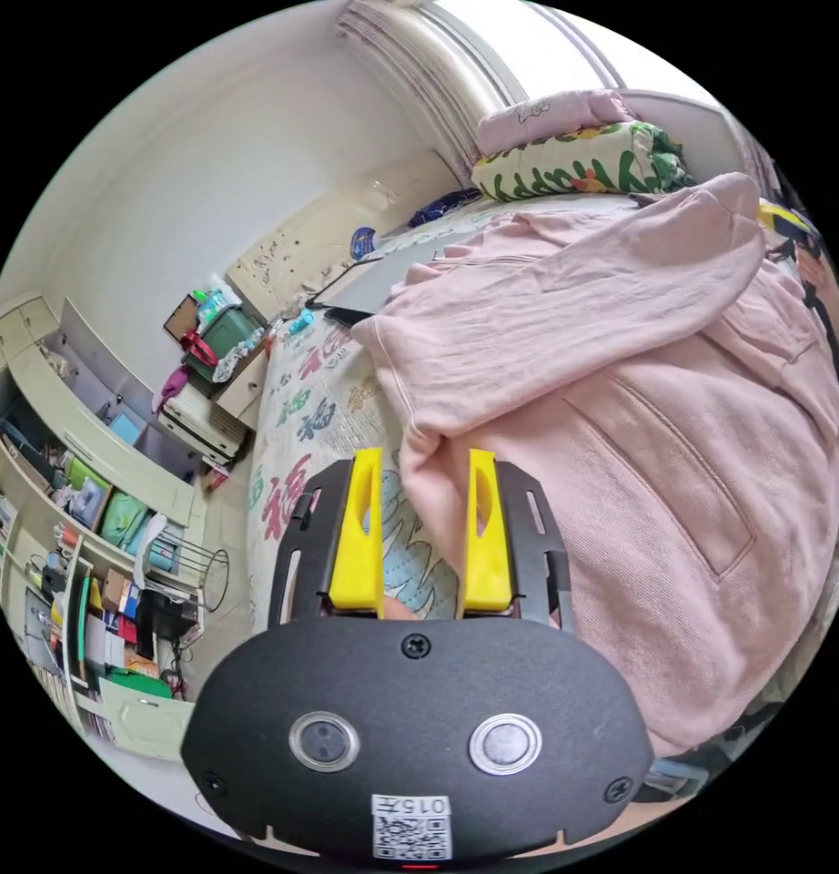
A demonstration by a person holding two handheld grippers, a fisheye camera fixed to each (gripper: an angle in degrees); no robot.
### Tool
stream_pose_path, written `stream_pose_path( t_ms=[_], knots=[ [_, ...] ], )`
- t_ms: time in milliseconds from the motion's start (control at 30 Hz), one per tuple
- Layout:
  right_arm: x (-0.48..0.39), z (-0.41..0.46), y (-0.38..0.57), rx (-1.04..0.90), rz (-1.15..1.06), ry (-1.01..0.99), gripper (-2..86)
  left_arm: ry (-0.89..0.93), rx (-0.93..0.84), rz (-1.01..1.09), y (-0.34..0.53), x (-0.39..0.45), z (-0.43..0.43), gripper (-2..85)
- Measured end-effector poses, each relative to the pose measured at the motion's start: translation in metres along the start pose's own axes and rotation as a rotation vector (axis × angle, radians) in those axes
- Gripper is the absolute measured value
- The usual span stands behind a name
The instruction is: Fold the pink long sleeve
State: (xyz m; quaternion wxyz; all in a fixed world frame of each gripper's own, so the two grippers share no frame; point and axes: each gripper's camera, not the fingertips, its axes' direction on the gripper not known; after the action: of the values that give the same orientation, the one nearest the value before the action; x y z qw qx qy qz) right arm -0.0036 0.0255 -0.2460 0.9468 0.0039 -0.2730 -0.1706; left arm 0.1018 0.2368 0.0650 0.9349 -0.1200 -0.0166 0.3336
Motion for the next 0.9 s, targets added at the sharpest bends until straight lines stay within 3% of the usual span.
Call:
stream_pose_path(
  t_ms=[233,567,733,900],
  knots=[
    [-0.014,-0.026,0.002,-0.050,0.038,0.015,0.0,-0.155,0.025,-0.034,0.013,0.000,0.020,3.7],
    [0.056,-0.049,-0.039,-0.020,0.213,-0.165,0.6,-0.205,0.028,-0.019,0.036,0.006,0.032,4.8],
    [0.072,0.048,-0.091,-0.299,0.166,-0.154,7.6,-0.275,-0.031,0.050,0.045,0.021,0.056,4.3],
    [0.054,0.110,-0.106,-0.514,0.006,-0.116,3.4,-0.228,-0.044,0.028,0.059,0.003,0.069,3.4]
  ],
)
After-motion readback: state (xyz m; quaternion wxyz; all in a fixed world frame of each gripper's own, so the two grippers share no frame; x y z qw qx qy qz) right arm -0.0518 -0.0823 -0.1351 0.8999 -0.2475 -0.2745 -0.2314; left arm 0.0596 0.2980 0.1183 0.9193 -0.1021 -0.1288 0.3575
